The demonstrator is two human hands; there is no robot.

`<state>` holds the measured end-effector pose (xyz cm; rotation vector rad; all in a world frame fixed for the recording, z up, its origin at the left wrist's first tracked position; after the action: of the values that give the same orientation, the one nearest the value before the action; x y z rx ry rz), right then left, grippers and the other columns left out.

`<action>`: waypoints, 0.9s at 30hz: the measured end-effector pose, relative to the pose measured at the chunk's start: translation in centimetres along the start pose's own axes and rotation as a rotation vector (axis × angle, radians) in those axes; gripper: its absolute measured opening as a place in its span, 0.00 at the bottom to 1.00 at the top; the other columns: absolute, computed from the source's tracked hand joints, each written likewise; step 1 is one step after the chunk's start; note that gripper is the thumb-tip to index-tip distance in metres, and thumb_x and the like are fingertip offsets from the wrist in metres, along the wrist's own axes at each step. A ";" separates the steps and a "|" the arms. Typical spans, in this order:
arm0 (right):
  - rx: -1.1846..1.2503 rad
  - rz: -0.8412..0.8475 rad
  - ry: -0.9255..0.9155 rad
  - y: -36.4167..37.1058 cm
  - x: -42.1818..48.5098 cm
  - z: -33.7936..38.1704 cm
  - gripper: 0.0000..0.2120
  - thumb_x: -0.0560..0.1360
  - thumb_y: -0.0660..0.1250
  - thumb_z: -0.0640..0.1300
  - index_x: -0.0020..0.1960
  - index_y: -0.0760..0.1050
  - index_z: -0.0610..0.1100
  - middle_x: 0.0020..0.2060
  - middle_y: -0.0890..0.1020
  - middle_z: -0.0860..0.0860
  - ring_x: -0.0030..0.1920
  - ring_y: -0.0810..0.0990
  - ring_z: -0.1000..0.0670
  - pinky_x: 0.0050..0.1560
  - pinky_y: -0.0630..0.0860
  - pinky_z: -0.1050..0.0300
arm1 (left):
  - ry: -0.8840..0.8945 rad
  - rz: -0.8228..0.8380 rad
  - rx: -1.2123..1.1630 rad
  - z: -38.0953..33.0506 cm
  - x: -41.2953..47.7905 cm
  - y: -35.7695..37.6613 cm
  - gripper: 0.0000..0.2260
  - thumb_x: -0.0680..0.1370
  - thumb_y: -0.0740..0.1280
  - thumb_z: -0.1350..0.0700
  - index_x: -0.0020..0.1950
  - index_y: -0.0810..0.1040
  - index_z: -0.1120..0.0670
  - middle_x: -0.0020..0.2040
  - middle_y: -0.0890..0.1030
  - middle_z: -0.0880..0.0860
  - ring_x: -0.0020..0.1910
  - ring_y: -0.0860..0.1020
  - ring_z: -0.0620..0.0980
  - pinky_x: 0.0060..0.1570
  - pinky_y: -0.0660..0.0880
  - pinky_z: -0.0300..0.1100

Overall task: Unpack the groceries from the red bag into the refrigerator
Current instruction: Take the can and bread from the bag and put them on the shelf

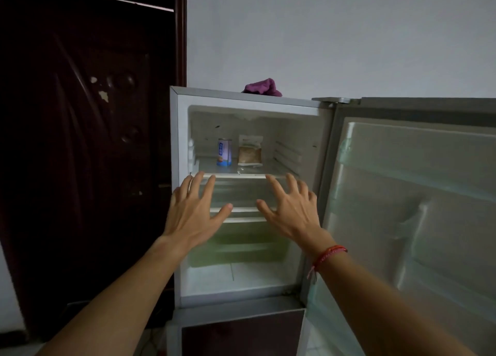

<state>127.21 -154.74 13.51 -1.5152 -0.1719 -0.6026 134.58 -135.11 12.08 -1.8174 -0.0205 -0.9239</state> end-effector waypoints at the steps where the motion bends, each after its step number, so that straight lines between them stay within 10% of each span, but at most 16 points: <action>1: 0.003 0.003 0.001 -0.4 -0.9 -0.1 0.34 0.79 0.52 0.69 0.81 0.49 0.60 0.81 0.54 0.43 0.78 0.56 0.36 0.75 0.58 0.36 | 0.005 -0.003 0.000 -0.5 -0.7 -0.5 0.41 0.72 0.44 0.29 0.79 0.57 0.51 0.80 0.55 0.56 0.78 0.52 0.57 0.74 0.56 0.55; 27: -0.035 -0.012 0.159 -10.9 -21.4 -11.4 0.34 0.79 0.53 0.69 0.81 0.52 0.58 0.78 0.60 0.40 0.75 0.61 0.36 0.72 0.64 0.38 | 0.162 0.036 -0.096 -18.2 -14.2 -6.7 0.39 0.73 0.46 0.29 0.79 0.59 0.50 0.79 0.58 0.54 0.77 0.57 0.55 0.72 0.60 0.54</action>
<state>101.05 -159.43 12.26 -1.4937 -0.0481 -0.7359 111.29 -141.13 11.66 -1.8194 0.1605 -1.0593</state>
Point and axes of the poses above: each hand's wrist, its own x-axis towards the middle knuckle, its own y-axis out of the palm, z = x × y, the point moved 9 cm from there along x, towards the middle knuckle
